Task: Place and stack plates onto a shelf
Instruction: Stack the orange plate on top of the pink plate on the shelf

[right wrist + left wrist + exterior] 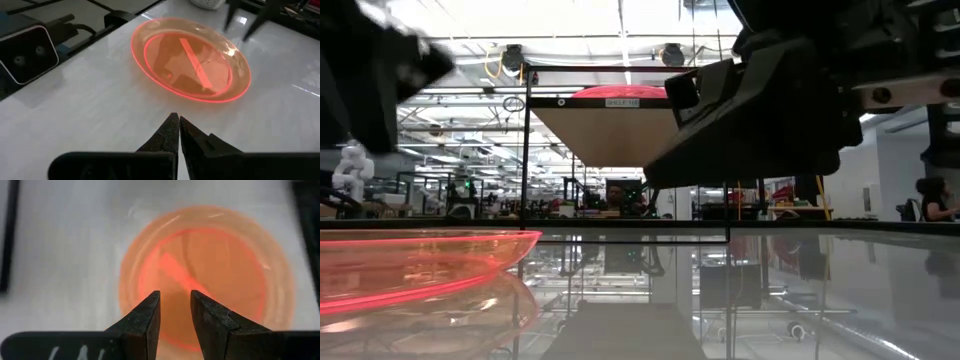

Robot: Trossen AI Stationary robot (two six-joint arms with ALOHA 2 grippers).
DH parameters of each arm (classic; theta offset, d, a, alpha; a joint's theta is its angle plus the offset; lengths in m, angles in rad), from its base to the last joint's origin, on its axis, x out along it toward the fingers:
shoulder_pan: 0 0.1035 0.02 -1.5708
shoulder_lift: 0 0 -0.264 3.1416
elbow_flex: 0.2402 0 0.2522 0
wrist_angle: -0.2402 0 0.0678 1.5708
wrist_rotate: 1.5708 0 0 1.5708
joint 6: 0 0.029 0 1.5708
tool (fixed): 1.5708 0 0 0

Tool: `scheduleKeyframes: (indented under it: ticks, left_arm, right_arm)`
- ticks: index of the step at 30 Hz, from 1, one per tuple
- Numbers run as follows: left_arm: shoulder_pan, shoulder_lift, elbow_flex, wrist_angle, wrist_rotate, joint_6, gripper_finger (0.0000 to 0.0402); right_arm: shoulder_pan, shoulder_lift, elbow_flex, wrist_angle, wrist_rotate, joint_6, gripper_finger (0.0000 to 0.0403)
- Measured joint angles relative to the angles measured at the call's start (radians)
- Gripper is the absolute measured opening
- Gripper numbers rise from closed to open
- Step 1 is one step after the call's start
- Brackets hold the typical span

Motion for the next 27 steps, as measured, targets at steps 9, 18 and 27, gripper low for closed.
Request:
scheduleKeyframes:
  ticks: [9,18,27]
  left_arm:
    - [0.072,0.001,0.000,-0.164,0.045,-0.493,0.0113]
    - [0.073,0.001,0.000,-0.184,0.126,-0.721,0.0113]
    - [0.090,0.001,0.000,-0.181,0.211,-0.840,0.0113]
  right_arm:
    - [0.000,0.000,0.000,-0.053,0.001,0.030,0.0000]
    - [0.000,0.000,0.000,-0.078,0.001,0.051,0.0000]
    - [0.000,0.000,0.000,-0.084,0.001,0.072,0.0000]
